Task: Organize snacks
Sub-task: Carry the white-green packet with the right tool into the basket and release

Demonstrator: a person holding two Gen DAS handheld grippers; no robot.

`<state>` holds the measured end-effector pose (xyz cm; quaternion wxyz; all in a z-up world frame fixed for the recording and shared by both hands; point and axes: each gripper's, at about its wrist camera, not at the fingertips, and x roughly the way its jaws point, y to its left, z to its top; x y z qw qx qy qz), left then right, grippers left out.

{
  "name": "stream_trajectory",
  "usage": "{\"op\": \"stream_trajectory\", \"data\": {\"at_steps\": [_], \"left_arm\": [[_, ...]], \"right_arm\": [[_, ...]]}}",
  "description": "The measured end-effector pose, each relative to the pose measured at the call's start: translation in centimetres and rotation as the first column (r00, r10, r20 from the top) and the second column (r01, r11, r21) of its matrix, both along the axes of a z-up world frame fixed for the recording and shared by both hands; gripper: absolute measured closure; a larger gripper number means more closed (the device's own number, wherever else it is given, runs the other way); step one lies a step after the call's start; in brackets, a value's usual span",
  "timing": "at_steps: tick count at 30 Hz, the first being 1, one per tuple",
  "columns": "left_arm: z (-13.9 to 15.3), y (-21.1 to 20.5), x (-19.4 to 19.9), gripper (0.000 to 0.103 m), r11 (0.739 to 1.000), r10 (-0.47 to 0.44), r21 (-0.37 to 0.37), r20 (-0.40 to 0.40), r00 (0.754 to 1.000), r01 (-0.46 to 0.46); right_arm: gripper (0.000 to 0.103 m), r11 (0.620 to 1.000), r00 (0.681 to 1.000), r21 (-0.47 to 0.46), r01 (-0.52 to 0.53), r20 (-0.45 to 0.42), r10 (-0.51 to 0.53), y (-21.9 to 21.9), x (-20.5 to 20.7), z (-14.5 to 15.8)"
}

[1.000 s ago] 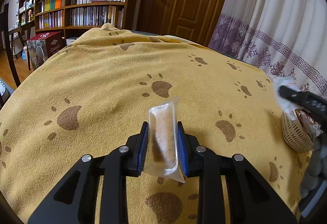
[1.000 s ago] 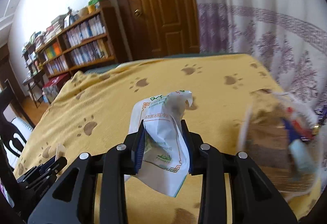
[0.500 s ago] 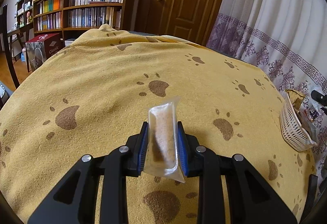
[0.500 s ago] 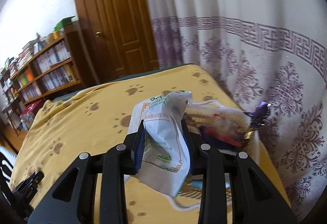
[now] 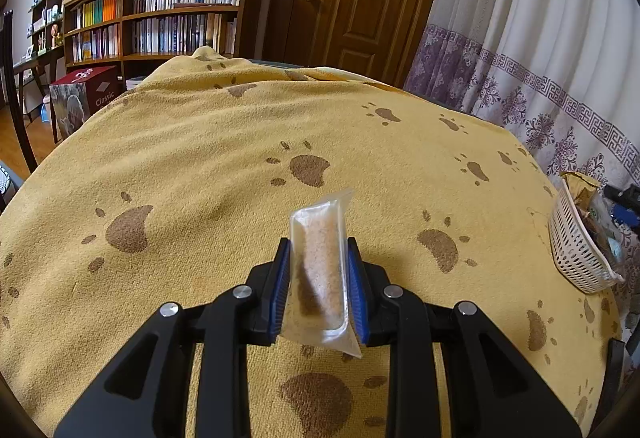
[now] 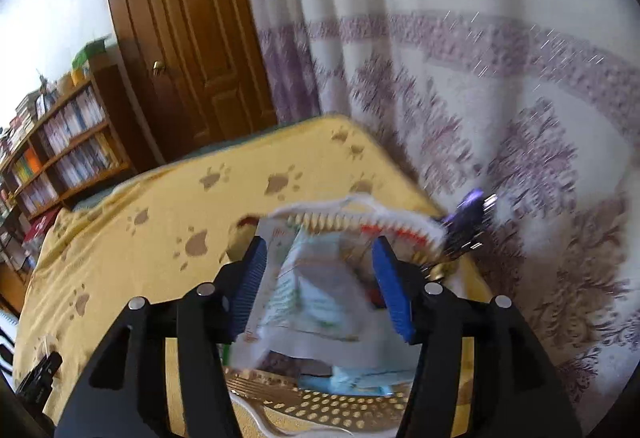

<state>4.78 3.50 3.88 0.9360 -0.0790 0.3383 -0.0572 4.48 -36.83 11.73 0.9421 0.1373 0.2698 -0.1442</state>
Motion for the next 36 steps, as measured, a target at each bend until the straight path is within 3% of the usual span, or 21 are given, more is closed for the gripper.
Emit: {"op": "stream_trajectory", "data": {"at_steps": [3,5,11,15,23,30,36], "left_arm": [[-0.1,-0.1,0.0,0.076,1.000,-0.004,0.004,0.001,1.000,0.004],[-0.2,0.0,0.0,0.076,1.000,-0.004,0.003,0.001,1.000,0.004],[-0.2,0.0,0.0,0.076,1.000,0.001,0.005,0.006,1.000,-0.001],[-0.2,-0.1,-0.1,0.076,1.000,0.003,0.009,0.011,1.000,-0.004],[0.3,-1.0,-0.6,0.076,0.999,-0.033,0.007,-0.001,0.999,0.033],[2.7,-4.1,-1.5,0.076,0.993,-0.117,-0.001,0.030,0.993,0.118],[5.0,-9.4,-2.1,0.076,0.969,-0.246,0.018,0.059,0.968,0.245]], "right_arm": [[0.046,1.000,0.998,-0.007,0.001,0.064,-0.001,0.3,-1.5,1.5],[0.046,0.998,0.994,0.031,-0.058,0.095,0.055,0.7,-2.1,2.1],[0.046,0.969,0.979,0.141,-0.202,0.046,0.198,1.8,-0.2,0.8],[0.046,0.952,0.982,0.243,-0.185,0.003,0.190,0.5,1.3,-2.2],[0.046,0.941,0.981,0.277,-0.192,0.037,0.189,-0.6,0.1,-2.4],[0.046,0.953,0.975,0.225,-0.205,0.127,0.180,-0.9,-4.0,-0.9],[0.041,0.977,0.976,0.139,-0.159,0.172,0.134,-1.0,-7.9,-0.4]]}}
